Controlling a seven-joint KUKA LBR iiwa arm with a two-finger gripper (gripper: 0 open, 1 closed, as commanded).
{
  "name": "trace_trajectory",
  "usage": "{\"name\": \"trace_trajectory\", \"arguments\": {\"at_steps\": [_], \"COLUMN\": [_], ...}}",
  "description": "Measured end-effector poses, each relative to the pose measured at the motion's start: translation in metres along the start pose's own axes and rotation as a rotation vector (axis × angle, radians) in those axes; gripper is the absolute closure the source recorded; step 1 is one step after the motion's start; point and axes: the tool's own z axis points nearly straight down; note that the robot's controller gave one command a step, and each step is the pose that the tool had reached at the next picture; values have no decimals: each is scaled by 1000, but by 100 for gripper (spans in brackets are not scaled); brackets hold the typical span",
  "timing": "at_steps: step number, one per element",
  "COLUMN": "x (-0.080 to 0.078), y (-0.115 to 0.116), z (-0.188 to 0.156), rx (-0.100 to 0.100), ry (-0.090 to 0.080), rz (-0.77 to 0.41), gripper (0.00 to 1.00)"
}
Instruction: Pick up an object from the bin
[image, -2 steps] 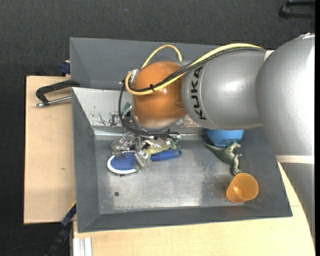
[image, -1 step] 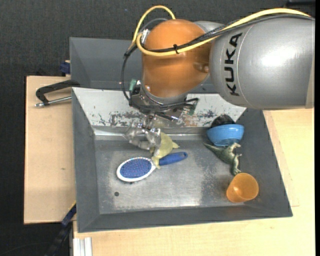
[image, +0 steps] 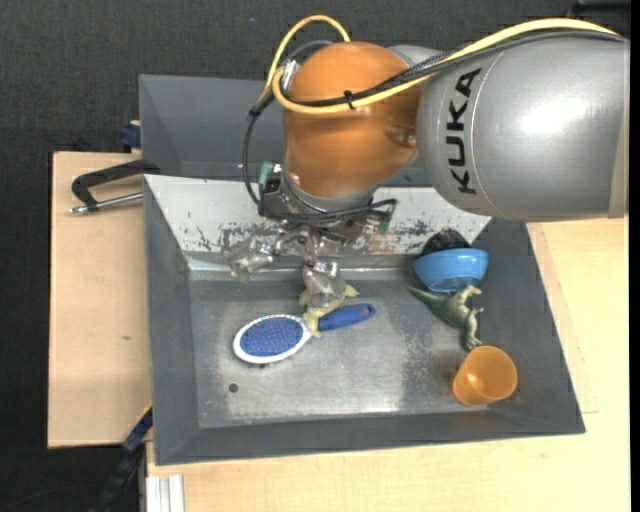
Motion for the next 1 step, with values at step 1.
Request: {"name": "trace_trajectory", "arguments": {"at_steps": [1], "x": [53], "y": [15], "z": [108], "rx": [-8], "ry": [9], "rz": [43], "gripper": [0]}}
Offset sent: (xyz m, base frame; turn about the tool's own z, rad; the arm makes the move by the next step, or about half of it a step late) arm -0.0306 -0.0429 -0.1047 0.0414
